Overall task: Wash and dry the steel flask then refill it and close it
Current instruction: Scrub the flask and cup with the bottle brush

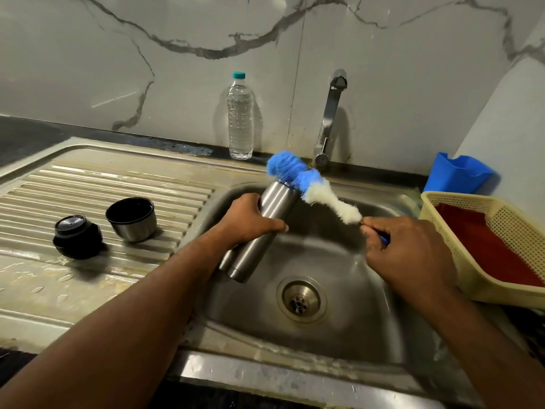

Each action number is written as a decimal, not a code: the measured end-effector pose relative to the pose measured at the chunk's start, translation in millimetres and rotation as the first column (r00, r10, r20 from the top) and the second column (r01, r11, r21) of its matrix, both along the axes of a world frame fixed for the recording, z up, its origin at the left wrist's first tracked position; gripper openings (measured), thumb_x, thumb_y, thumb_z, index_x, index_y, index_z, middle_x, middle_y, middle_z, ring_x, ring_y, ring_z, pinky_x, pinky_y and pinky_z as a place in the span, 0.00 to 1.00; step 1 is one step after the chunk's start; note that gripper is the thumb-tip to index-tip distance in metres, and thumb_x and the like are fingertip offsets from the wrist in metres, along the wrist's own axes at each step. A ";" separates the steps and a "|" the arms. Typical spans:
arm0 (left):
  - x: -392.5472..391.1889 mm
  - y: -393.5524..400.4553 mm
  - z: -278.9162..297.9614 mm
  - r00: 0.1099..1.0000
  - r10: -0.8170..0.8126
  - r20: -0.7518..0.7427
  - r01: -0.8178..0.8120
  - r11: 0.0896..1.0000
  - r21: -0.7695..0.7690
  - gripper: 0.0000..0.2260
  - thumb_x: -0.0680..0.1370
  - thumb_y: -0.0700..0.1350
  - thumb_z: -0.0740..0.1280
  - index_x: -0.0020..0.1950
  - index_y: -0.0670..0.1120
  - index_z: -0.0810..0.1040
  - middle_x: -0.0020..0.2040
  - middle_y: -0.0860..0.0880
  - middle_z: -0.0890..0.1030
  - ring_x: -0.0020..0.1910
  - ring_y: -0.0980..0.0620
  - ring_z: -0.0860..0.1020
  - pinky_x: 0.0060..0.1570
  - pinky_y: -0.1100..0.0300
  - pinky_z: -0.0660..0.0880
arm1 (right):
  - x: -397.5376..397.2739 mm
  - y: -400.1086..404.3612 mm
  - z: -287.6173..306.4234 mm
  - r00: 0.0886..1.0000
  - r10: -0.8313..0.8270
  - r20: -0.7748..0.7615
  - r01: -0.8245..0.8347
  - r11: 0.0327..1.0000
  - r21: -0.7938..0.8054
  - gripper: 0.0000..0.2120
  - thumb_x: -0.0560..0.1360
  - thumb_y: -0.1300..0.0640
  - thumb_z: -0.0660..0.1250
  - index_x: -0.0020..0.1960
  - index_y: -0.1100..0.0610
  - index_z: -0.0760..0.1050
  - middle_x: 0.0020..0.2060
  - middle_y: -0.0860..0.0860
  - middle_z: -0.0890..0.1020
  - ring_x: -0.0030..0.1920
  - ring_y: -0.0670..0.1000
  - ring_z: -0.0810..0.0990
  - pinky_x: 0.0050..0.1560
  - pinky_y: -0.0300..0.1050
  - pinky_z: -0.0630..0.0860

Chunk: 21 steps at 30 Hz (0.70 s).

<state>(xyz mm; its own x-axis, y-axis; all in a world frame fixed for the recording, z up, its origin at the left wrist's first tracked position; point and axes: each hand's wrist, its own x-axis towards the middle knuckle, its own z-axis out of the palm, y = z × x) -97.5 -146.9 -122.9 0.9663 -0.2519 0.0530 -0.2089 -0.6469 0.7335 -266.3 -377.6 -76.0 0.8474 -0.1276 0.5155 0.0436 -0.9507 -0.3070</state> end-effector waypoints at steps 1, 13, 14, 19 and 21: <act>-0.2 0.7 0.2 1.000 -0.008 0.006 0.008 1.000 0.001 0.30 0.66 0.56 0.84 0.61 0.48 0.75 0.52 0.50 0.80 0.50 0.51 0.80 0.50 0.57 0.79 | 0.4 0.9 -1.0 1.000 0.015 -0.007 -0.015 1.000 -0.009 0.07 0.79 0.56 0.70 0.52 0.54 0.86 0.40 0.51 0.87 0.39 0.50 0.82 0.45 0.50 0.82; 2.8 -0.1 -2.0 0.998 -0.012 0.062 0.008 0.998 0.059 0.34 0.66 0.56 0.84 0.67 0.46 0.77 0.57 0.48 0.82 0.54 0.50 0.80 0.52 0.56 0.78 | 1.1 1.1 -0.8 1.000 -0.001 -0.011 0.001 1.000 0.006 0.08 0.79 0.56 0.69 0.53 0.54 0.86 0.42 0.51 0.87 0.41 0.50 0.83 0.45 0.46 0.80; 3.5 0.1 -2.1 0.998 -0.009 0.055 0.007 0.999 0.050 0.34 0.66 0.55 0.84 0.67 0.46 0.76 0.57 0.48 0.81 0.54 0.49 0.80 0.51 0.57 0.77 | 1.4 0.1 -1.2 1.000 0.010 -0.023 -0.010 1.000 0.016 0.07 0.79 0.57 0.69 0.53 0.54 0.86 0.42 0.51 0.87 0.41 0.50 0.83 0.45 0.44 0.79; 7.6 -0.5 -2.9 0.997 -0.050 -0.057 0.050 0.999 -0.006 0.28 0.69 0.50 0.81 0.66 0.45 0.76 0.55 0.47 0.81 0.50 0.52 0.80 0.43 0.61 0.75 | 2.9 -3.5 -1.0 1.000 0.003 -0.025 -0.003 1.000 0.004 0.07 0.79 0.55 0.69 0.51 0.52 0.86 0.40 0.50 0.86 0.39 0.49 0.82 0.45 0.50 0.82; 8.2 -1.3 -3.3 0.992 -0.071 -0.100 0.068 0.997 -0.028 0.27 0.71 0.49 0.79 0.66 0.46 0.74 0.55 0.46 0.81 0.50 0.51 0.80 0.46 0.58 0.78 | 4.2 -4.2 -2.4 0.999 0.007 -0.051 -0.007 1.000 0.006 0.07 0.79 0.55 0.69 0.50 0.53 0.86 0.40 0.51 0.87 0.40 0.50 0.83 0.46 0.54 0.83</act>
